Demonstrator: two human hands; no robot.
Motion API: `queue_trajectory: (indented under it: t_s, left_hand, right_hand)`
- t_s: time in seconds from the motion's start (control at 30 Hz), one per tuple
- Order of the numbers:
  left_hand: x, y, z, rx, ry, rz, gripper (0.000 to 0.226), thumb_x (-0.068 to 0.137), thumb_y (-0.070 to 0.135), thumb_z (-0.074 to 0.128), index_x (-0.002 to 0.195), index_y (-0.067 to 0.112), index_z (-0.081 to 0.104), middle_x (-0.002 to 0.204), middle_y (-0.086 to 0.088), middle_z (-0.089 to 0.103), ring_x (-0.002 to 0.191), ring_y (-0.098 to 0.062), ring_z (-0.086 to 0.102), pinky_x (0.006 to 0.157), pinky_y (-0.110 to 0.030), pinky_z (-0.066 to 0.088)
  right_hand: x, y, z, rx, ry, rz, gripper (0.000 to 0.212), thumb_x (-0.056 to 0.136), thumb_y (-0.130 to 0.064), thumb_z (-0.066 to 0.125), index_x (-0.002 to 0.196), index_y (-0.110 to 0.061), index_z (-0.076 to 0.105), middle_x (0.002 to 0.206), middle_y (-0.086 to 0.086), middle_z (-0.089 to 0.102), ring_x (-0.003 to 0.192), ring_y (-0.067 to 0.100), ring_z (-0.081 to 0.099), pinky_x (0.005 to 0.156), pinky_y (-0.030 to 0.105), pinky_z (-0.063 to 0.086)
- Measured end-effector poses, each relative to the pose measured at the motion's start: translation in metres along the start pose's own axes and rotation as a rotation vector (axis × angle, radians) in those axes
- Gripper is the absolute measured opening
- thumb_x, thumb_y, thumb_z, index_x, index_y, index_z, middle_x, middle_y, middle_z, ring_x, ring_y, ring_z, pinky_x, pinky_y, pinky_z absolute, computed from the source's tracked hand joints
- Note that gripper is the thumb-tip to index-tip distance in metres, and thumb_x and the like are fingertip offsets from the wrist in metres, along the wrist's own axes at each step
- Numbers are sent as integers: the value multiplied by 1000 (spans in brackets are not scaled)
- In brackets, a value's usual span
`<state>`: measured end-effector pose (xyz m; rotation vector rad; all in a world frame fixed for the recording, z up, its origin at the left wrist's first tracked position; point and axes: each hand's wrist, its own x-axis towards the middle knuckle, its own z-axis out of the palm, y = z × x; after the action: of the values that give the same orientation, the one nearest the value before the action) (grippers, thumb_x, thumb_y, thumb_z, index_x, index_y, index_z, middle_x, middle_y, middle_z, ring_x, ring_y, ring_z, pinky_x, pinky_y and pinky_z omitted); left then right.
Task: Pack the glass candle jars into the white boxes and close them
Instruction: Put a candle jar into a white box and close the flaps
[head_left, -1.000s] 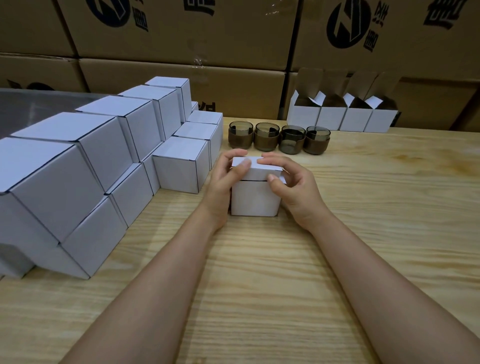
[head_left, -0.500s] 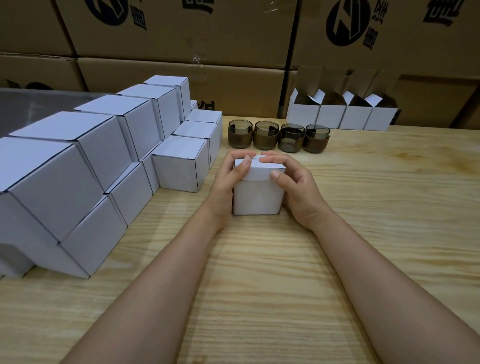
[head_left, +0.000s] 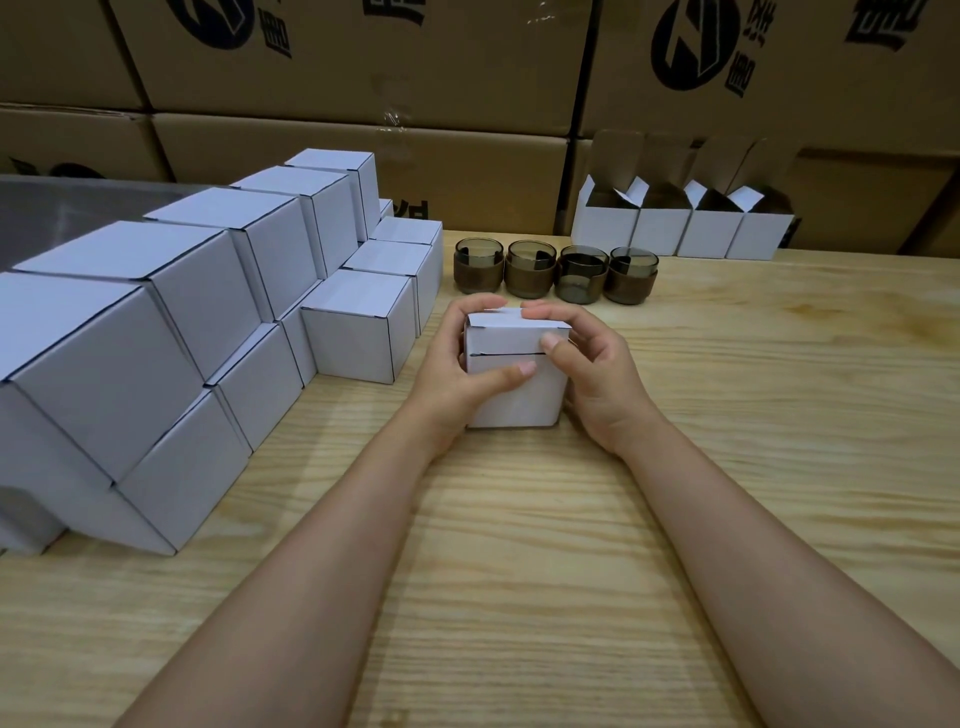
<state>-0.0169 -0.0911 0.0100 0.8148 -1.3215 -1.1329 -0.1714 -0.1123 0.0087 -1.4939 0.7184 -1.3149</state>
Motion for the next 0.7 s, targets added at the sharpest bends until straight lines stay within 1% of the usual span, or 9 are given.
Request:
queue_trajectory:
  t_s: [0.13, 0.2, 0.27, 0.3, 0.4, 0.5, 0.6, 0.63, 0.7]
  left_hand:
    - [0, 2, -6, 58, -58, -11, 79, 64, 1, 81, 128, 31, 46, 118, 2, 51, 102, -14, 57, 76, -24, 53]
    - [0, 2, -10, 74, -80, -19, 80, 69, -4, 79, 130, 35, 45, 116, 14, 53, 102, -8, 58, 76, -22, 53]
    - [0, 2, -12, 96, -94, -18, 81, 70, -4, 78, 129, 40, 45, 109, 29, 53, 98, 1, 59, 76, -20, 53]
    - [0, 2, -12, 112, -100, -19, 82, 70, -3, 79, 128, 42, 44, 110, 30, 53, 98, 1, 58, 76, -20, 53]
    - [0, 0, -12, 133, -108, -19, 83, 69, -1, 80, 129, 43, 43, 121, 15, 47, 108, -12, 55, 79, -24, 54]
    - [0, 0, -12, 101, -105, -35, 76, 66, 7, 83, 125, 39, 47, 126, 2, 47, 112, -20, 53, 82, -27, 53]
    - [1, 2, -8, -22, -80, -78, 44, 73, 31, 72, 114, 34, 55, 123, -3, 52, 107, -20, 56, 88, -35, 52]
    - [2, 3, -6, -38, -52, -96, 34, 77, 38, 66, 110, 33, 57, 121, -5, 54, 105, -20, 57, 86, -36, 51]
    - [4, 5, -1, -9, 29, -109, 24, 79, 41, 59, 102, 33, 60, 116, -8, 57, 100, -23, 58, 79, -37, 51]
  right_hand:
    - [1, 1, -2, 29, -15, -10, 18, 81, -15, 61, 96, -20, 68, 115, -7, 64, 101, 8, 63, 81, 30, 54]
    - [0, 1, -2, 13, -17, -23, 19, 81, -10, 59, 97, -18, 68, 118, -2, 62, 102, 6, 63, 81, 25, 52]
    - [-1, 1, -2, -2, -12, -29, 21, 80, -9, 60, 98, -17, 68, 124, 5, 58, 106, 8, 61, 88, 29, 52]
    - [-1, 0, -3, -6, -5, -29, 21, 80, -8, 60, 98, -17, 68, 126, 8, 57, 110, 10, 60, 94, 33, 50]
    - [-2, -2, -5, -16, -11, -27, 22, 82, -4, 59, 99, -16, 67, 128, 9, 55, 122, 20, 53, 105, 45, 42]
    - [-2, -2, -7, -23, -34, -15, 23, 86, 0, 58, 100, -16, 66, 126, 4, 55, 129, 28, 47, 106, 49, 40]
    - [-2, -2, -8, -33, -50, -20, 25, 87, 3, 57, 101, -16, 66, 124, 1, 55, 130, 28, 46, 105, 47, 40]
    - [-2, -2, -9, -35, -53, -18, 26, 87, 3, 57, 101, -16, 66, 123, 0, 56, 129, 26, 47, 104, 45, 40]
    - [-1, -2, -10, -32, -58, -7, 27, 88, 4, 57, 102, -17, 67, 123, -2, 56, 127, 23, 48, 102, 42, 42]
